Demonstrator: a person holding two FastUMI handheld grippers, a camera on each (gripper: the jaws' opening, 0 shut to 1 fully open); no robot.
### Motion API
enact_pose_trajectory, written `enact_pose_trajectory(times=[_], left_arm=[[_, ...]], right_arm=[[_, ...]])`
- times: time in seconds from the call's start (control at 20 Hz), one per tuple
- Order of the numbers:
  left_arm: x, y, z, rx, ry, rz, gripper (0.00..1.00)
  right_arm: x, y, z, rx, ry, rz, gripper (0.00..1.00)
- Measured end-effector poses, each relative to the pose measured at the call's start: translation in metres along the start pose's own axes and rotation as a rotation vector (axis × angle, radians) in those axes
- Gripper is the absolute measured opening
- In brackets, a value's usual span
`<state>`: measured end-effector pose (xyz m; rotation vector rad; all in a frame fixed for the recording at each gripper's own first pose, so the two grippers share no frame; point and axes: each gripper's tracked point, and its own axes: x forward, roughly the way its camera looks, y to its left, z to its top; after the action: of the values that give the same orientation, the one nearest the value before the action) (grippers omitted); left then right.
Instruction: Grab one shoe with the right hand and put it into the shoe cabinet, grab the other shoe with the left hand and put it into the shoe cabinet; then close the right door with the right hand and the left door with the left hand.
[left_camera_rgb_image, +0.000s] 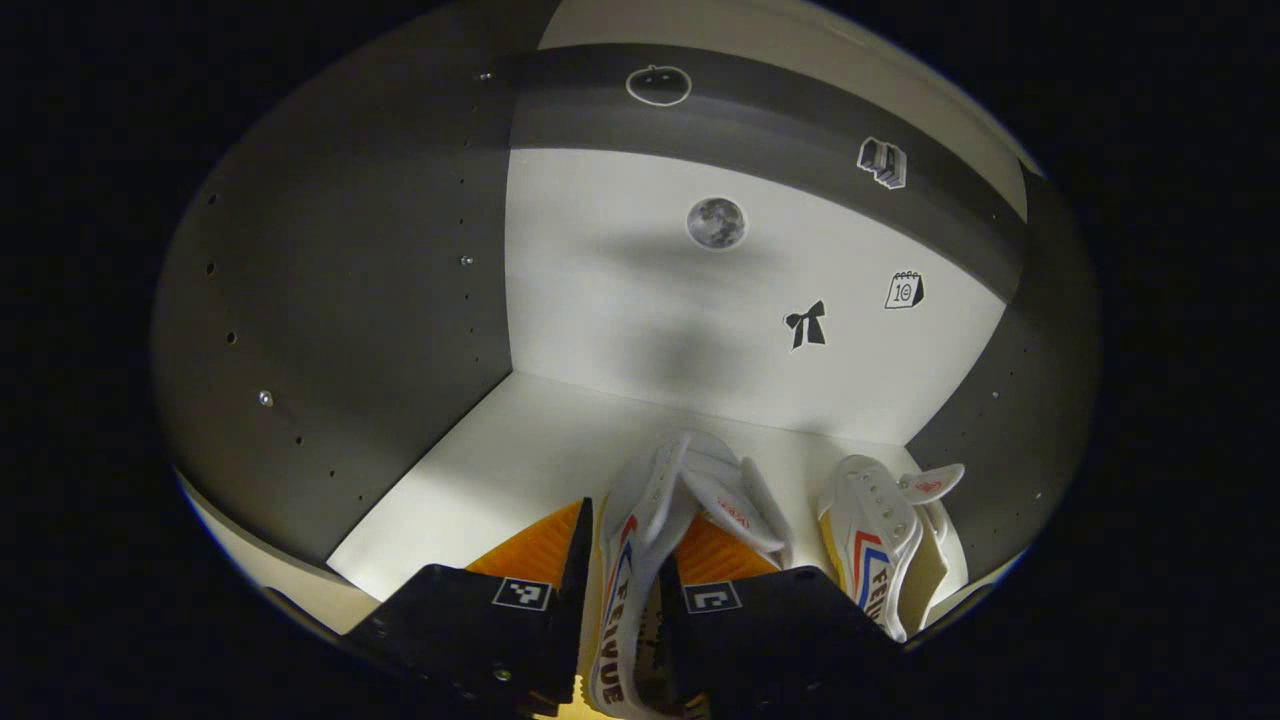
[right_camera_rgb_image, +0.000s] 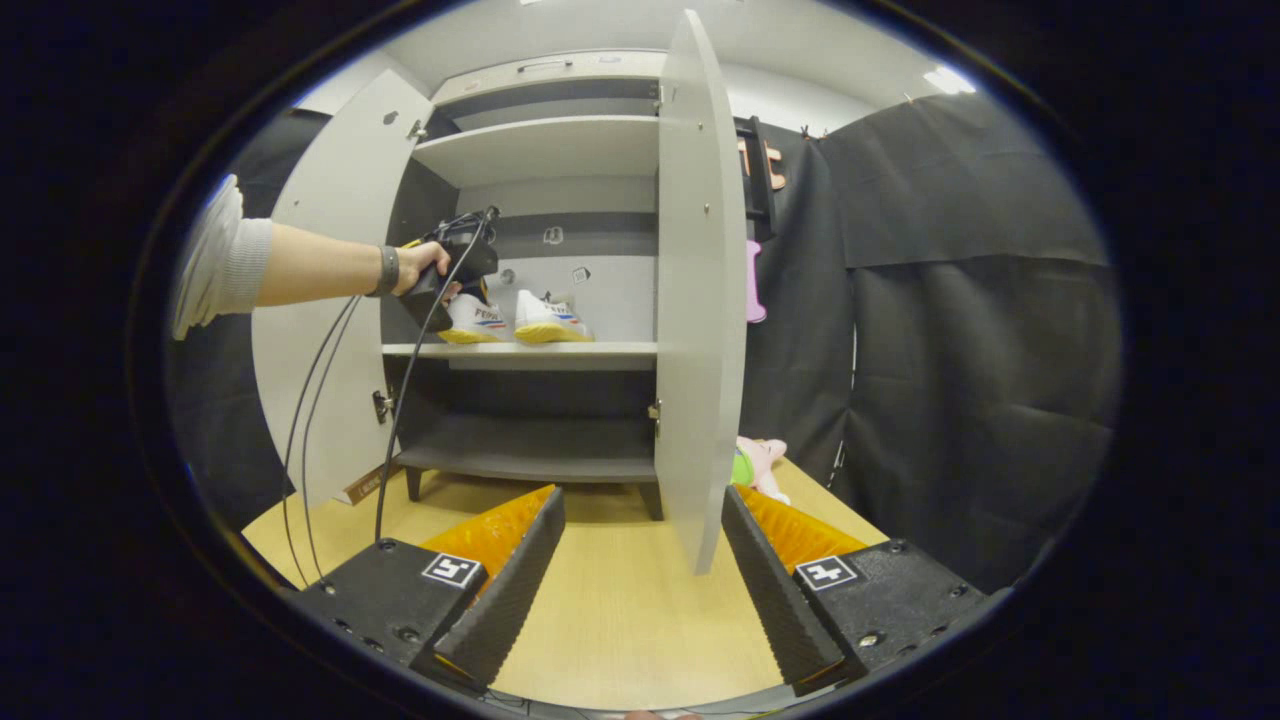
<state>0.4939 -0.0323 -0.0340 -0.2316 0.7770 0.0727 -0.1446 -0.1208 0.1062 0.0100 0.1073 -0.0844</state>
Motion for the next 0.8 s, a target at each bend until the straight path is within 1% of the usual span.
enact_pose_trajectory(times=[0.05,0.1,0.2,0.25,0.3,0.4,0.5,0.65,0.7,0.8], left_arm=[[-0.005,0.003,0.001,0.001,-0.008,0.006,0.51],[-0.01,0.002,0.001,0.0,-0.019,-0.012,0.34],[-0.034,-0.005,0.003,0.011,-0.058,-0.064,0.34],[-0.049,-0.007,0.007,0.033,-0.095,-0.087,0.43],[-0.066,-0.007,0.011,0.055,-0.143,-0.102,0.34],[-0.112,-0.012,0.018,0.088,-0.241,-0.154,0.34],[-0.159,-0.014,0.013,0.107,-0.328,-0.212,0.34],[-0.221,-0.011,-0.018,0.124,-0.423,-0.276,0.35],[-0.237,-0.005,-0.03,0.146,-0.459,-0.284,0.22],[-0.269,0.012,-0.051,0.205,-0.552,-0.242,0.39]], right_arm=[[0.0,0.003,0.001,-0.003,-0.001,0.007,0.99],[-0.001,0.004,0.001,-0.006,-0.004,0.012,0.99],[-0.002,0.008,0.002,-0.014,-0.01,0.026,0.99],[-0.003,0.01,0.002,-0.019,-0.01,0.034,0.99],[-0.003,0.012,0.001,-0.021,-0.009,0.041,0.99],[-0.005,0.015,0.002,-0.024,-0.01,0.056,0.99],[-0.008,0.019,0.003,-0.026,-0.015,0.07,0.99],[-0.015,0.025,0.002,-0.026,-0.01,0.096,0.99],[-0.018,0.025,0.004,-0.025,-0.015,0.103,0.99],[-0.027,0.025,0.007,-0.028,-0.029,0.109,0.99]])
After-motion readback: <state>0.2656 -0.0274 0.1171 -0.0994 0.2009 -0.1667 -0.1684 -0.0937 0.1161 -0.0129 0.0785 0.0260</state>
